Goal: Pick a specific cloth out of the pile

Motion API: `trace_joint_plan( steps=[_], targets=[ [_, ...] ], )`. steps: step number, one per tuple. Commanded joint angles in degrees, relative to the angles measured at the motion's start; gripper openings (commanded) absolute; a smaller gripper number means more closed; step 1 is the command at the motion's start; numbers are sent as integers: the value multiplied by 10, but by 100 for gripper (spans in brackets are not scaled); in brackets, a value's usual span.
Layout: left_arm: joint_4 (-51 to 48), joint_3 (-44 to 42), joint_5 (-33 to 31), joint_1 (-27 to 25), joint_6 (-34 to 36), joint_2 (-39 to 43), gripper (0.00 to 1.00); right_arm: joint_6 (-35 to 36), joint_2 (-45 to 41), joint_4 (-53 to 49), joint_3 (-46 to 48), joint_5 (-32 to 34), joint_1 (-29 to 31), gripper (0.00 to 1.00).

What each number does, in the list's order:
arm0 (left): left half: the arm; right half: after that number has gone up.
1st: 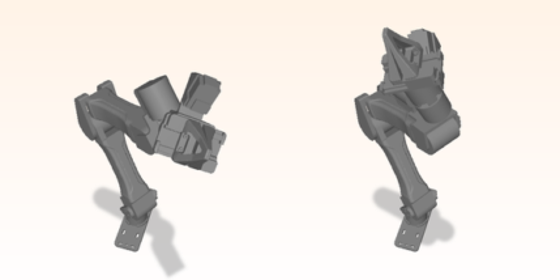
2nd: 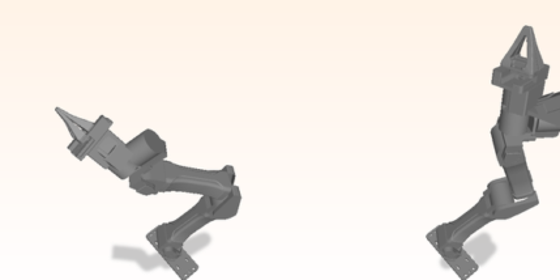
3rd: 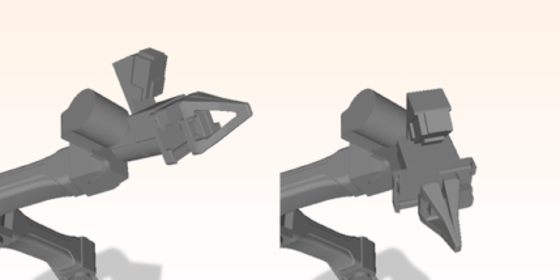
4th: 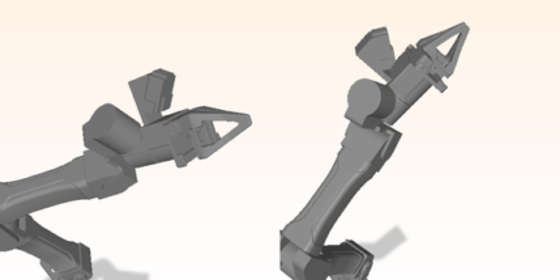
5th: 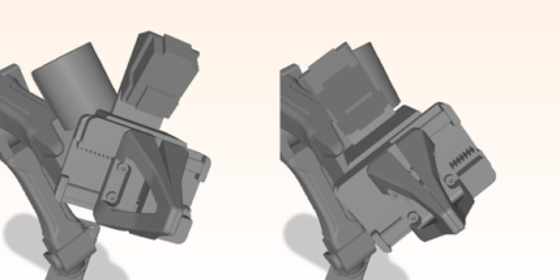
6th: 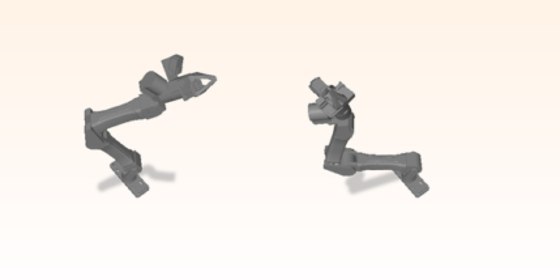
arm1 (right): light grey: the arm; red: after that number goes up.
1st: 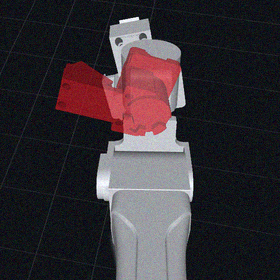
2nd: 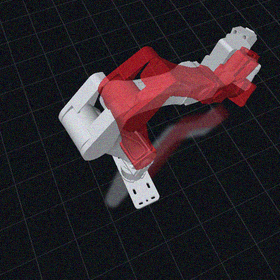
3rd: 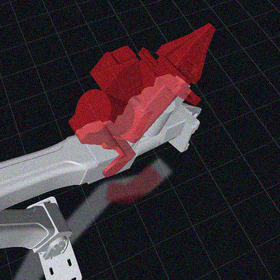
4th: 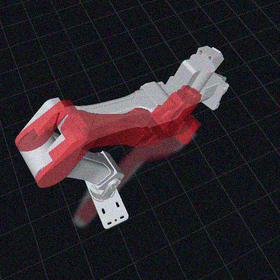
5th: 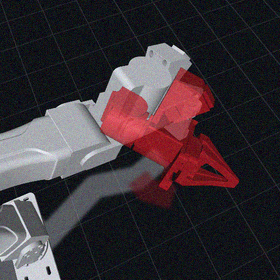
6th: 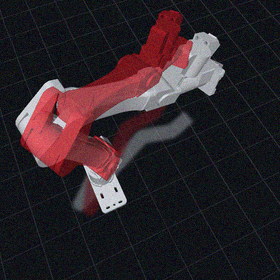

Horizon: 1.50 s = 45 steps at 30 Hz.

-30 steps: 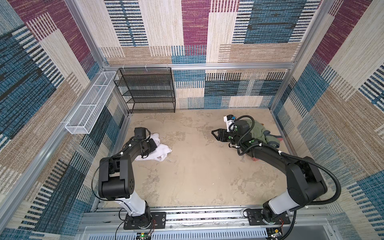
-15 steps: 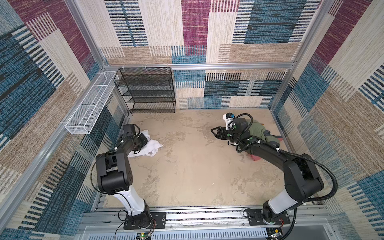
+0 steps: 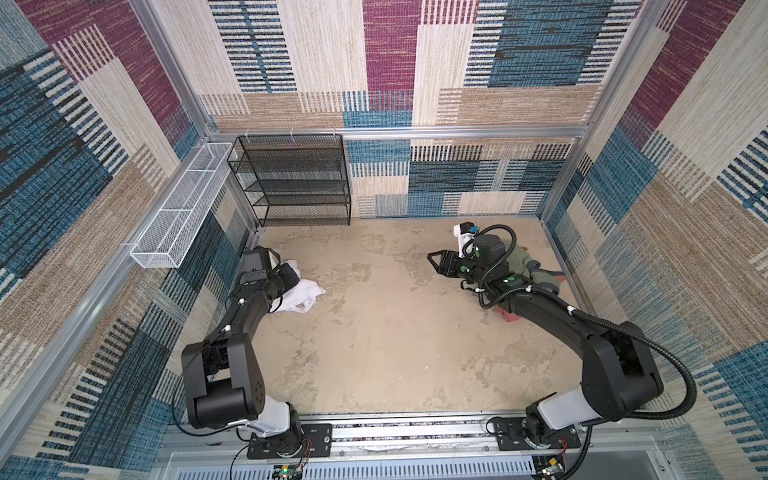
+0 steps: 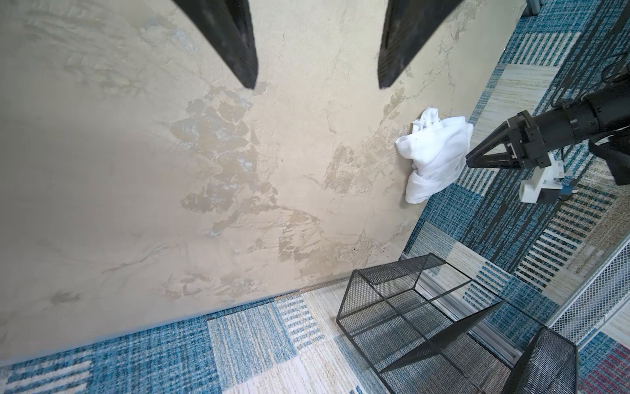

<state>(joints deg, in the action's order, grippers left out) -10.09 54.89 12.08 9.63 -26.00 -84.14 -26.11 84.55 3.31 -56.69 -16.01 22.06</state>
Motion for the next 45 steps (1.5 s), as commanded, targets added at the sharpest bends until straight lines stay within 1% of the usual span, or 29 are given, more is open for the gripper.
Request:
trace_joint_plan(
  steps=[1, 2, 3, 4, 5, 6, 8, 9, 12, 14, 16, 19, 21, 23, 26, 32, 35, 36, 40, 42, 45],
  targets=[
    [6, -15, -25, -32, 30, 36, 29, 34, -27, -5, 7, 52, 1, 69],
    [7, -19, -37, -46, 37, 47, 30, 45, -36, -7, 12, 66, 0, 86],
    [8, -24, -55, -64, 48, 59, 35, 58, -49, -7, 19, 83, 0, 100],
    [11, -30, -76, -84, 62, 70, 42, 75, -62, -8, 25, 100, -1, 100],
    [14, -35, -97, -100, 74, 80, 50, 87, -73, -10, 30, 113, -4, 100],
    [17, -39, -115, -115, 82, 88, 72, 100, -86, -10, 37, 131, -9, 100],
    [21, -47, -125, -126, 83, 100, 81, 121, -113, -2, 57, 159, -23, 100],
    [25, -52, -126, -126, 81, 104, 82, 131, -131, 4, 68, 171, -33, 100],
    [28, -59, -136, -128, 96, 112, 82, 160, -185, 46, 121, 216, -67, 100],
    [29, -65, -151, -130, 117, 117, 82, 179, -213, 92, 169, 246, -90, 100],
    [35, -74, -173, -131, 140, 119, 82, 193, -234, 151, 219, 263, -119, 100],
    [72, -106, -212, -132, 173, 118, 83, 202, -231, 255, 294, 288, -156, 100],
    [104, -129, -220, -132, 195, 114, 83, 213, -211, 315, 332, 317, -173, 100],
    [133, -149, -213, -132, 207, 113, 83, 220, -188, 360, 356, 341, -182, 100],
    [199, -190, -197, -132, 232, 117, 82, 224, -157, 383, 373, 346, -186, 100],
    [332, -268, -205, -131, 276, 119, 83, 225, -106, 506, 428, 332, -186, 100],
    [363, -279, -206, -131, 287, 103, 83, 230, -88, 543, 438, 340, -186, 100],
    [379, -284, -207, -131, 288, 96, 83, 229, -88, 542, 439, 338, -186, 100],
    [473, -303, -199, -130, 294, 55, 83, 242, -80, 611, 458, 337, -187, 100],
    [492, -301, -182, -129, 297, 45, 83, 246, -73, 636, 466, 336, -187, 100],
    [506, -296, -189, -125, 294, 19, 83, 250, -36, 694, 473, 333, -189, 100]
  ],
)
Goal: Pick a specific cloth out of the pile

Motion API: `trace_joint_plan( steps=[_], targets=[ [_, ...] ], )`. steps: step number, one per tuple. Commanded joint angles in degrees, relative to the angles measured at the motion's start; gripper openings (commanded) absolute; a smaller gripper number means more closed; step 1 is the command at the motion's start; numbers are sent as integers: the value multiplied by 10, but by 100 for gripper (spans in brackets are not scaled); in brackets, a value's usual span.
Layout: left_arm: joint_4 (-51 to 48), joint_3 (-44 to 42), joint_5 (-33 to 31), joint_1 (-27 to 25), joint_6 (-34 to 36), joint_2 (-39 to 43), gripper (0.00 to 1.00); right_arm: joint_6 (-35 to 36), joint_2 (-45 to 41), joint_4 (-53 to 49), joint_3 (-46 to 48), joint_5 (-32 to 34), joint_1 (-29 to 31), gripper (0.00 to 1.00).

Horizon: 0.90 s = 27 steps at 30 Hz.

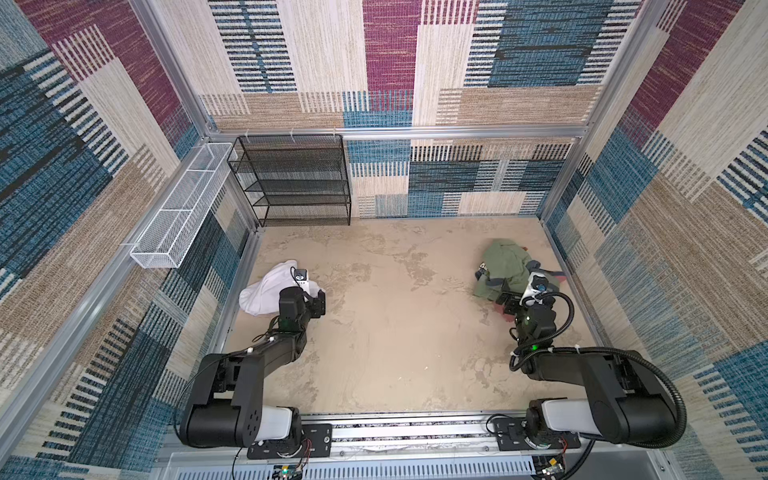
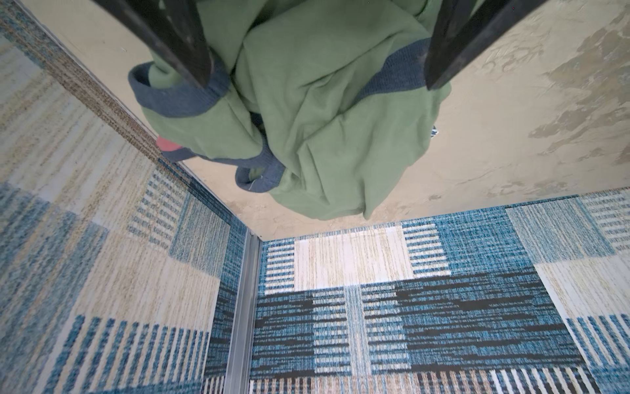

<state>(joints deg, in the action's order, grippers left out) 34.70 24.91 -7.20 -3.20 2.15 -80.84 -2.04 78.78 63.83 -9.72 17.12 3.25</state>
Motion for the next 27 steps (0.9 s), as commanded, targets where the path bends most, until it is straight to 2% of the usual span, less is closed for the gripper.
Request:
trace_joint_plan(
  steps=[1, 7, 9, 10, 12, 27],
  targets=[
    [74, 1, 8, 5, 13, -26, 83, 6, 39, 104, 2, -5, -3, 100],
    [169, -25, 17, 19, 1, -77, 84, 27, 64, 82, -23, -64, -5, 100],
    [102, -4, 30, 23, -3, -64, 84, 29, 84, 103, -18, -85, -9, 100],
    [108, -4, 35, 26, -4, -67, 84, 30, 102, 133, -15, -92, -13, 100],
    [121, -6, 39, 29, -5, -73, 85, 21, 91, 98, -22, -112, -24, 100],
    [121, -6, 41, 30, -6, -73, 88, 23, 91, 107, -18, -111, -25, 100]
  ],
)
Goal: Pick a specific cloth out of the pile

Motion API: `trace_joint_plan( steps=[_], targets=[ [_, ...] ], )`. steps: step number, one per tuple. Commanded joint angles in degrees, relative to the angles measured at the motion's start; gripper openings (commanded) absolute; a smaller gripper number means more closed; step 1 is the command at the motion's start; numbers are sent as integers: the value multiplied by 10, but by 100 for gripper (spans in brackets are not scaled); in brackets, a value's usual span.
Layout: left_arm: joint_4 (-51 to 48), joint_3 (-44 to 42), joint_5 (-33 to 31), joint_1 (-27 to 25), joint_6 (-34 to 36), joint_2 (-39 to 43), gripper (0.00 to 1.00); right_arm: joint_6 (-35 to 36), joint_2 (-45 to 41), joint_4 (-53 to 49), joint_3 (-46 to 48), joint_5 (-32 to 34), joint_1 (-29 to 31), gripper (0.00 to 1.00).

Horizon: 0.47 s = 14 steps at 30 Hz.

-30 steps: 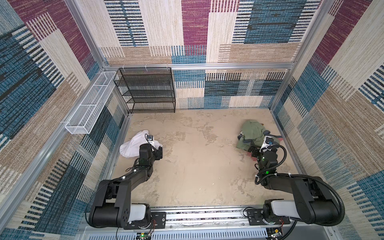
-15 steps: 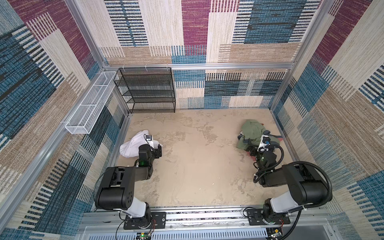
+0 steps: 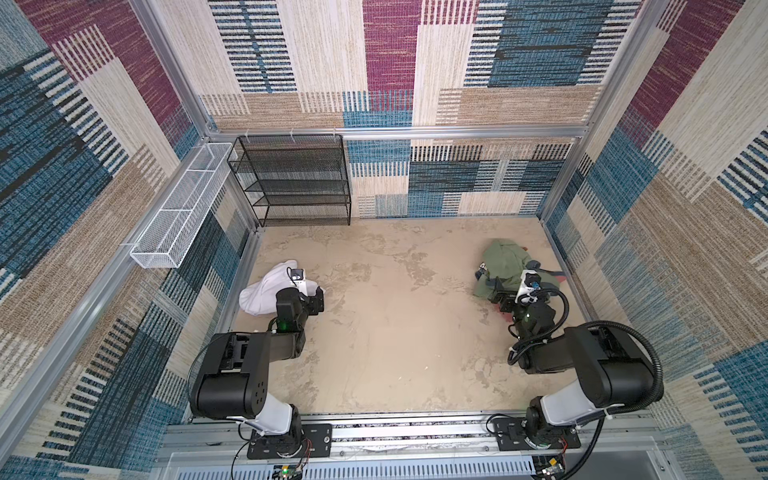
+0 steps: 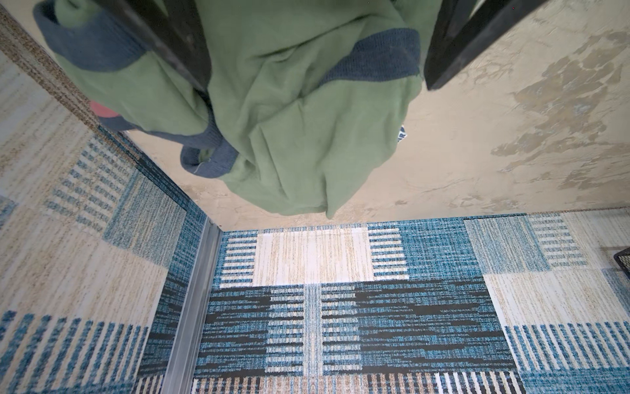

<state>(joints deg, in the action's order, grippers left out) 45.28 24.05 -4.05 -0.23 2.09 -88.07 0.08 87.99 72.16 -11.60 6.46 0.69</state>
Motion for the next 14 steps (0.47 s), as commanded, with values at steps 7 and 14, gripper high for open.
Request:
trace_joint_plan(
  steps=[7, 14],
  targets=[
    [15, 4, 10, 0, -5, 0, 88, 2, -1, 23, 1, -5, 1, 100],
    [12, 5, 10, 1, -5, -2, 88, 2, -1, 23, 1, -5, 0, 100]
  ],
)
